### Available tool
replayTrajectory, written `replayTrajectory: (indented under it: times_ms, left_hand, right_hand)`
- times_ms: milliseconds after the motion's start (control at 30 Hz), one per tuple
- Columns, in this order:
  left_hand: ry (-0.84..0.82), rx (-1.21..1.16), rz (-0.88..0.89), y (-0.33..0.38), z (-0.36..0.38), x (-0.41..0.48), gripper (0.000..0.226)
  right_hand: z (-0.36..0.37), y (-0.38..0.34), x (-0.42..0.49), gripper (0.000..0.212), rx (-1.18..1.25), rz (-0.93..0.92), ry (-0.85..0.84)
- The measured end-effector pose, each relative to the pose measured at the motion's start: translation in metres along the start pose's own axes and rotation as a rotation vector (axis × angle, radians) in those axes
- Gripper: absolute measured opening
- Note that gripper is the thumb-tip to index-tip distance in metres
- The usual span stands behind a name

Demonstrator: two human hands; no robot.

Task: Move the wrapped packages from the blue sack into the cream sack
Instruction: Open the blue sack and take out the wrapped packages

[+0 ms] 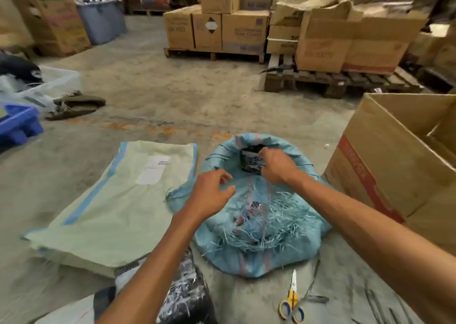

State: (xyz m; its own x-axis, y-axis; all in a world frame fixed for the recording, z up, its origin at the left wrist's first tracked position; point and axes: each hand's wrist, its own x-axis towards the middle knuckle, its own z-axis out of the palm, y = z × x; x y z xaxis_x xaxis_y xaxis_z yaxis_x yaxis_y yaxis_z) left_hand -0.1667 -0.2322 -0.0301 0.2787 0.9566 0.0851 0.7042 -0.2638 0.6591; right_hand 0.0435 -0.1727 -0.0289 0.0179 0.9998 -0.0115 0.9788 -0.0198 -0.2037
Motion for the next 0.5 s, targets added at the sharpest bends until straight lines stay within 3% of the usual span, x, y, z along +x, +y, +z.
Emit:
replayTrajectory:
  times_ms: [133, 233, 333, 500]
  left_hand:
    - [-0.288, 0.037, -0.074, -0.001, 0.057, 0.054, 0.029]
    - [-0.376, 0.12, -0.146, -0.019, 0.088, 0.086, 0.03]
    - [-0.348, 0.262, -0.191, -0.046, 0.102, 0.114, 0.029]
    - [-0.164, 0.56, -0.153, -0.077, 0.101, 0.137, 0.04]
  right_hand:
    - [0.025, 0.023, 0.033, 0.04, 0.012, -0.042, -0.114]
    - [0.043, 0.03, 0.063, 0.05, 0.021, -0.076, -0.17]
    - [0.055, 0.034, 0.091, 0.055, 0.059, -0.079, -0.101]
    - [0.081, 0.036, 0.11, 0.046, -0.043, -0.021, 0.193]
